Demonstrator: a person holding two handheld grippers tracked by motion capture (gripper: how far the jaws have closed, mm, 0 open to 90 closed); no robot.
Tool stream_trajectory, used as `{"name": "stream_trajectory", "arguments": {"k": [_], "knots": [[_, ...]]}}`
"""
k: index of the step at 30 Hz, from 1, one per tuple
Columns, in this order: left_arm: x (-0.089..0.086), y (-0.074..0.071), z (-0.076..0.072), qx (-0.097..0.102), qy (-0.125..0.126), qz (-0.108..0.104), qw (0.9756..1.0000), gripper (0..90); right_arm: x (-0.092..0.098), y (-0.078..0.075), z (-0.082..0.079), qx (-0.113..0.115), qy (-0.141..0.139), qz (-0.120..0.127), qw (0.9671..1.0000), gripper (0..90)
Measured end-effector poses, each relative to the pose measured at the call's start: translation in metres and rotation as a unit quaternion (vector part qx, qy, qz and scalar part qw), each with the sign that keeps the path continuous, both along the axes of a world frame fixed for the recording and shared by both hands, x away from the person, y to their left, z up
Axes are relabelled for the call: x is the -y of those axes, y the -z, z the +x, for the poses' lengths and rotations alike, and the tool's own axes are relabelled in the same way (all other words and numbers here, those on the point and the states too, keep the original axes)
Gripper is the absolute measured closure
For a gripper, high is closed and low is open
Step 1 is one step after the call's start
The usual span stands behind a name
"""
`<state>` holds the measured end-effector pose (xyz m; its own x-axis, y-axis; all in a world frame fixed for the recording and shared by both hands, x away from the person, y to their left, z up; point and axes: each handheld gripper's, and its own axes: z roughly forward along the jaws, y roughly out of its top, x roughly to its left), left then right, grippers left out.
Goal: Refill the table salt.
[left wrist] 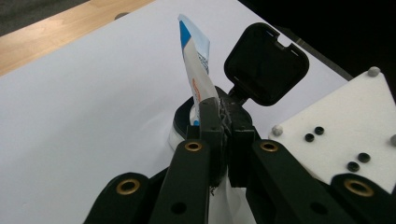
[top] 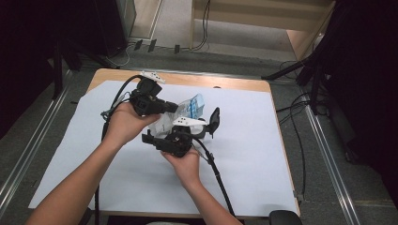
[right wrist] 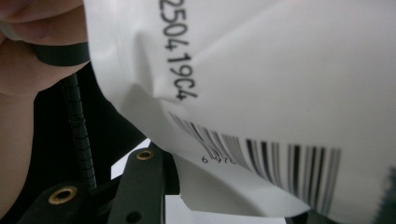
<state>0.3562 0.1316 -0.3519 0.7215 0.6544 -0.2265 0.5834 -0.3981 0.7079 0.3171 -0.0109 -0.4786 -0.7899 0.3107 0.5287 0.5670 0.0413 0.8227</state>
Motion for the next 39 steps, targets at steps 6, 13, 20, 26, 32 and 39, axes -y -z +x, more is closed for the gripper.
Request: {"name": "stream_trajectory", "arguments": {"k": [6,13,20,26,32,39], "knots": [[-0.002,0.001,0.0,-0.003,-0.001,0.003,1.0,89.3,0.0,0.0,0.0,-0.002,0.0,0.0,1.0,60.7],[0.003,0.002,0.0,-0.003,0.005,0.003,1.0,88.9,0.0,0.001,0.0,-0.011,-0.002,0.004,0.9999,65.5],[0.005,0.0,-0.001,0.001,0.012,-0.006,0.9999,86.8,0.001,0.0,0.001,-0.017,-0.006,0.025,0.9995,66.0],[0.006,-0.001,0.0,0.0,0.016,-0.013,0.9998,85.8,0.002,-0.001,0.001,-0.022,-0.003,0.038,0.999,66.0],[0.007,-0.001,0.0,-0.002,0.018,-0.014,0.9997,85.8,0.003,-0.001,0.001,-0.022,-0.002,0.039,0.999,66.0],[0.008,-0.002,0.0,-0.001,0.021,-0.01,0.9997,86.0,0.003,-0.002,0.0,-0.022,0.0,0.041,0.9989,66.0]]}}
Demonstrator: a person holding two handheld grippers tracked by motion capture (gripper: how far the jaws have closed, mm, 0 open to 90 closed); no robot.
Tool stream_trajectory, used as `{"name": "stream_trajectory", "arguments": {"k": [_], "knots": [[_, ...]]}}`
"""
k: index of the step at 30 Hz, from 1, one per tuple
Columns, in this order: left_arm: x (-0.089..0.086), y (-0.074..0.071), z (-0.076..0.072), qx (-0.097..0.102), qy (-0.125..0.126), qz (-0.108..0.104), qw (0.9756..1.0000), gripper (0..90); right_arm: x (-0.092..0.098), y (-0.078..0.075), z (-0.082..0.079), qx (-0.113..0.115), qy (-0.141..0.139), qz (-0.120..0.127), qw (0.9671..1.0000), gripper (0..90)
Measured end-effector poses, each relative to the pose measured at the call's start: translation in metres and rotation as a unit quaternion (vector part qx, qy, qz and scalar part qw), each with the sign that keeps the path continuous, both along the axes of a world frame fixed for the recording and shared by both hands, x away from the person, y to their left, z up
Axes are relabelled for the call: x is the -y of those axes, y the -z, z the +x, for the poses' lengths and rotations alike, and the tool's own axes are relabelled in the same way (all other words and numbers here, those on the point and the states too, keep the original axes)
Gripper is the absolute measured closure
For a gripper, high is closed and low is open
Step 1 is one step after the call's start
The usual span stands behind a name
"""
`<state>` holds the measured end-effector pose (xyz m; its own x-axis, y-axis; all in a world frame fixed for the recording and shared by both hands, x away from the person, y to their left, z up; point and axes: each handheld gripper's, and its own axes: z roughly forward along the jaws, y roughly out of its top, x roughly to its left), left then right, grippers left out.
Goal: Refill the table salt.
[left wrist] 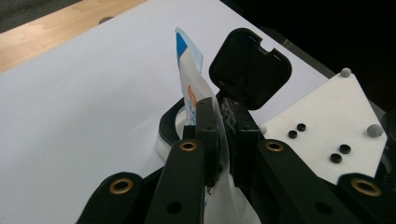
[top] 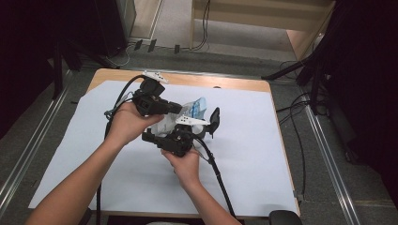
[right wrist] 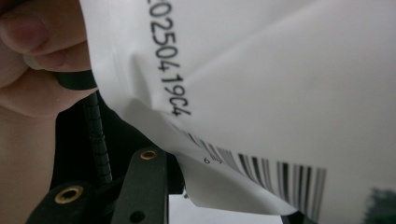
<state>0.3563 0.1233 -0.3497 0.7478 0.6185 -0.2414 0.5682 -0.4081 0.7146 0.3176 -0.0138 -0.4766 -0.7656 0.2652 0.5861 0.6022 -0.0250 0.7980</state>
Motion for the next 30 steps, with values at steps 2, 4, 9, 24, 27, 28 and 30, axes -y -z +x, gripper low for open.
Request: {"name": "stream_trajectory", "arguments": {"k": [2,4,9,24,27,28,30], "knots": [[-0.0001,0.0003,0.0002,-0.001,0.002,0.0,1.0,85.9,0.0,0.0,0.0,0.001,0.001,-0.001,1.0,66.0],[-0.0001,0.0005,0.0001,0.0,0.002,0.0,1.0,85.9,0.0001,0.0,-0.0002,0.002,0.002,-0.004,1.0,66.0],[0.0002,-0.0002,-0.0002,0.001,0.001,0.0,1.0,85.9,-0.0003,-0.0001,-0.0001,0.001,0.002,-0.002,1.0,66.0],[0.0022,-0.0014,0.0002,-0.003,0.006,0.001,1.0,85.9,0.0,-0.0013,-0.0007,0.003,0.003,-0.005,1.0,66.0],[0.0025,-0.002,0.0003,-0.002,0.008,0.001,1.0,85.9,0.0003,-0.0018,-0.0006,0.004,0.005,-0.004,1.0,66.0],[0.0025,-0.002,0.0006,-0.002,0.009,0.002,1.0,85.9,0.0004,-0.002,-0.0007,0.003,0.005,-0.003,1.0,66.0],[0.0025,-0.002,0.0005,-0.002,0.009,0.002,1.0,85.9,0.0005,-0.002,-0.0006,0.002,0.004,-0.003,1.0,66.0]]}}
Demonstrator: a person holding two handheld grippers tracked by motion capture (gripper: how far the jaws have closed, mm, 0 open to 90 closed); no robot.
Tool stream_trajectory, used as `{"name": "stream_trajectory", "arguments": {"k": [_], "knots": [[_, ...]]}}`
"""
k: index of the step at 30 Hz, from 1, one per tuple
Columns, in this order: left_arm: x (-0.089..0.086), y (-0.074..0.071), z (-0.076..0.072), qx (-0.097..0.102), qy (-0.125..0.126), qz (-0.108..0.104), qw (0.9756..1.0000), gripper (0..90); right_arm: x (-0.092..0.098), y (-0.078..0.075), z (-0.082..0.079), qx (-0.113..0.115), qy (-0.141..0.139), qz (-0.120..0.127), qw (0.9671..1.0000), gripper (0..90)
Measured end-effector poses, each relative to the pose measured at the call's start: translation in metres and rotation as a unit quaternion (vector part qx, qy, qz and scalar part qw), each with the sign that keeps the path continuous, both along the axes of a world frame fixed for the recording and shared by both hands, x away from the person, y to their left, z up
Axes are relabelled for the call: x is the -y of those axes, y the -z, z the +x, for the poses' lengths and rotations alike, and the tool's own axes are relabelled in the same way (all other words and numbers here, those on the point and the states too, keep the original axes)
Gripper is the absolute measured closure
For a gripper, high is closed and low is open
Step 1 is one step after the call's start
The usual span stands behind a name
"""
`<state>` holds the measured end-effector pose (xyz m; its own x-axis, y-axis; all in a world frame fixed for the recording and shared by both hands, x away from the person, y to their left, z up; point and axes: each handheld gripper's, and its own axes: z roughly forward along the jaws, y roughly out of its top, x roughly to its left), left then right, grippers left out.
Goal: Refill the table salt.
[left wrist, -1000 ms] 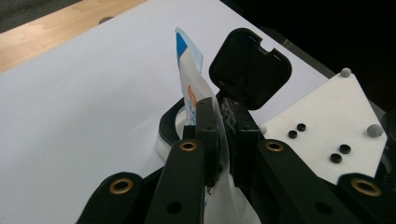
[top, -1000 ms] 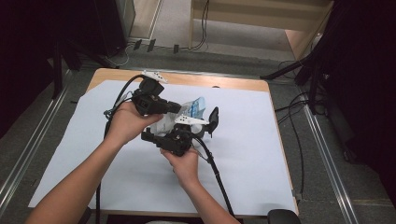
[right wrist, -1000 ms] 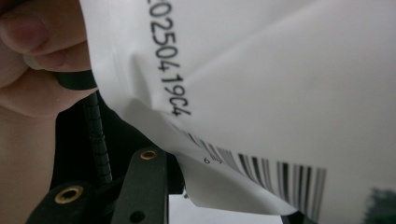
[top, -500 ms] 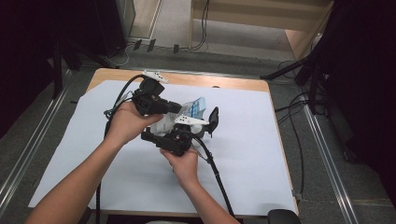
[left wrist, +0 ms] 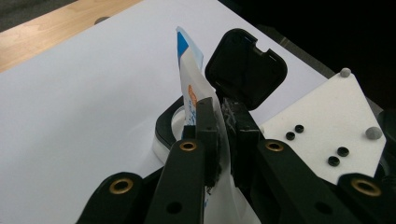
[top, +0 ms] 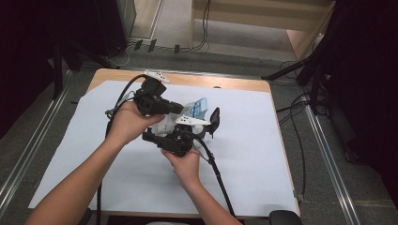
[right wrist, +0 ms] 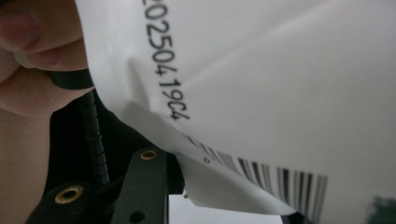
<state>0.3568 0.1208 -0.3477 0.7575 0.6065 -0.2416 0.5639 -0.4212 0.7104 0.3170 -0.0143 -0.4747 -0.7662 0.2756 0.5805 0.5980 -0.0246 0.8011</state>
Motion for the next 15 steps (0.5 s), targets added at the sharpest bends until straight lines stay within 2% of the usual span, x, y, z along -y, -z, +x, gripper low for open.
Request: {"name": "stream_trajectory", "arguments": {"k": [15], "knots": [[0.0008,-0.0016,0.0002,-0.001,0.0,0.003,1.0,85.9,-0.0005,-0.0009,0.0002,0.001,0.001,0.001,1.0,65.7]]}}
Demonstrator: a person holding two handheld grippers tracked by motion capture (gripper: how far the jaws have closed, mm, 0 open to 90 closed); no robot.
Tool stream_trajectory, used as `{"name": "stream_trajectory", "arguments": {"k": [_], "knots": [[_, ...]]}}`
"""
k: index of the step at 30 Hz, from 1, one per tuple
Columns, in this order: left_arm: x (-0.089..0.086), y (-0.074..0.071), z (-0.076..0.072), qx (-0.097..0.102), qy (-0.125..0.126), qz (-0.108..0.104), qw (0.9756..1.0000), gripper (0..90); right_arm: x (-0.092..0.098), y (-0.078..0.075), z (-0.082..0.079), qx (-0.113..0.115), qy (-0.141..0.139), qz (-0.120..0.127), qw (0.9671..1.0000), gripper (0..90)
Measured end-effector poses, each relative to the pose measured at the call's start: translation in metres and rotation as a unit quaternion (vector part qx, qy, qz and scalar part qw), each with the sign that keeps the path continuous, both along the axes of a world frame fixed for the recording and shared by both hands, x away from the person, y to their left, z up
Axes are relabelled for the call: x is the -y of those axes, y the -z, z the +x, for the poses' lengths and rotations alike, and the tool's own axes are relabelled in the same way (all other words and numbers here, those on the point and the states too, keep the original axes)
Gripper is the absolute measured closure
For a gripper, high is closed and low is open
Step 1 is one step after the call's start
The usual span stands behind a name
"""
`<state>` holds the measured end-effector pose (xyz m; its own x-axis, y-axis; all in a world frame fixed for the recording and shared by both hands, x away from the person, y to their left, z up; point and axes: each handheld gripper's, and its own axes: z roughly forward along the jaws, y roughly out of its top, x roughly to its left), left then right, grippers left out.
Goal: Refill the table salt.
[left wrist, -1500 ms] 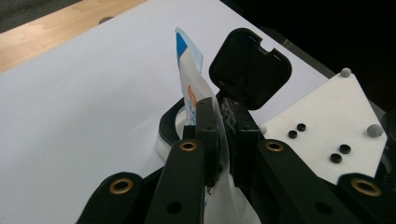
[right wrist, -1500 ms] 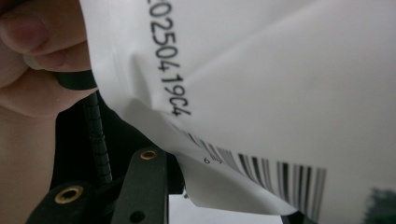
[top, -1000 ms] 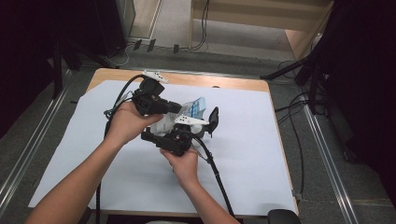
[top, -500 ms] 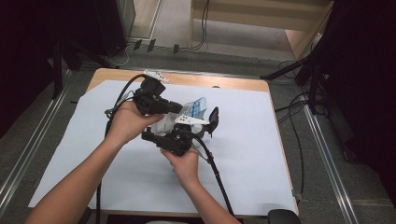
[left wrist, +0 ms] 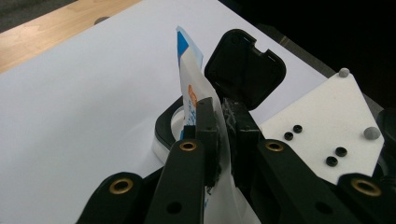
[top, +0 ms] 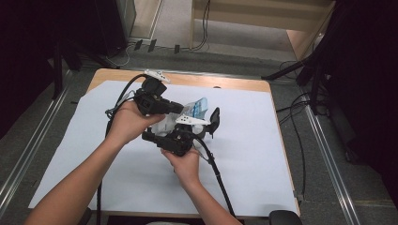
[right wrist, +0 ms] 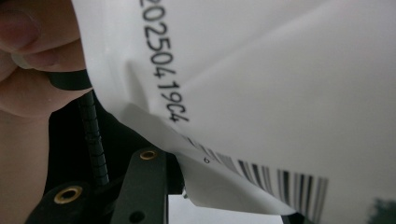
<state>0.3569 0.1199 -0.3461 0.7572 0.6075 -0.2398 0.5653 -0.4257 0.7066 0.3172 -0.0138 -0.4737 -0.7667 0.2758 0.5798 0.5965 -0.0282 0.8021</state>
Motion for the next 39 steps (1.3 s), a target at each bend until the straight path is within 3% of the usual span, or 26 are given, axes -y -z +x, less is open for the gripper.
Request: {"name": "stream_trajectory", "arguments": {"k": [24,39], "knots": [[0.001,0.001,0.0011,-0.003,0.001,0.0,1.0,85.9,-0.0006,-0.0005,-0.001,0.003,0.004,-0.006,1.0,65.6],[0.0028,-0.0018,0.0019,-0.002,0.006,-0.001,1.0,85.7,0.0008,-0.0027,-0.0012,0.0,0.008,0.004,1.0,66.2]]}}
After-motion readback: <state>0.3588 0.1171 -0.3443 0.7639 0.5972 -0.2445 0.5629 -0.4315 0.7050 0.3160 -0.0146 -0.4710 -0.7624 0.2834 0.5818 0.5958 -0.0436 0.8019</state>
